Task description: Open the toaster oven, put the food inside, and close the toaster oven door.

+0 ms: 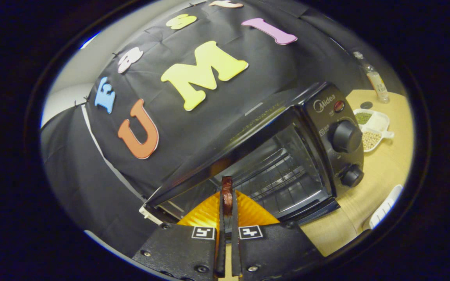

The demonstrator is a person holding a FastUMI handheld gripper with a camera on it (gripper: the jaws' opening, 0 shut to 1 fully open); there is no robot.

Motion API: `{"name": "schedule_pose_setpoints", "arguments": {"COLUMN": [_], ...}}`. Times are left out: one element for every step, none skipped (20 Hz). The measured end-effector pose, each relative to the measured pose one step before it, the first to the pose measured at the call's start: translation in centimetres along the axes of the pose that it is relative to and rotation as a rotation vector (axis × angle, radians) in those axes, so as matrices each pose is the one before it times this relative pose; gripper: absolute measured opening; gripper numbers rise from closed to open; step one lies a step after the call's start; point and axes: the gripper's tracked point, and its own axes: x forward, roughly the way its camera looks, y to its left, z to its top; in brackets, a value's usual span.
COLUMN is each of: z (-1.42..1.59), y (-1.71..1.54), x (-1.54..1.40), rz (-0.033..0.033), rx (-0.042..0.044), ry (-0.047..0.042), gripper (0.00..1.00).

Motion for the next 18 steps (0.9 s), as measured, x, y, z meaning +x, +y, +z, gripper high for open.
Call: {"name": "schedule_pose_setpoints", "arguments": {"z": [-0.129, 0.005, -0.048, 0.104, -0.114, 0.016, -0.012, -0.029, -0.007, 0.250, 0.152, 0.202, 0.441, 0.494, 0.598, 0.566, 0.580, 0.377], "y": [-0.383, -0.226, -0.083, -0.142, -0.268, -0.405, -0.414, -0.132, -0.406, -0.794, -1.008, -0.352, -0.117, -0.260, 0.120, 0.069, 0.536, 0.644], "x": [0.528, 0.393, 0.254, 0.198, 0.058, 0.096, -0.020, -0.016, -0.066, -0.044, -0.204, -0.590, -0.482, -0.906, -0.969, -1.243, -1.482, -1.624], "rz": [-0.00876, 0.00055, 0.00334, -0.00021, -0.00804, -0.01928, -0.01784, -0.01595, -0.02927, -0.05269, -0.06483, -0.03166, -0.02733, -0.02858, -0.01862, -0.01620, 0.00206, 0.00990], "rx": [0.00861, 0.01343, 0.00513, 0.00370, -0.01069, -0.01231, -0.00852, -0.01318, -0.03193, -0.04881, -0.05978, -0.05000, -0.05492, -0.05645, -0.06603, -0.06428, -0.05101, -0.03295], "ry": [0.00980, 0.00151, 0.00431, -0.00413, 0.00357, -0.00013, -0.00290, 0.00563, 0.00410, -0.00492, -0.00786, -0.01815, -0.01347, -0.01941, -0.02126, -0.02029, -0.02119, -0.01602], "gripper": [0.09, 0.09, 0.09, 0.09, 0.11, 0.11, 0.14, 0.15, 0.17, 0.20, 0.27, 0.38, 0.49, 0.60, 0.71, 0.82, 0.89, 0.89]}}
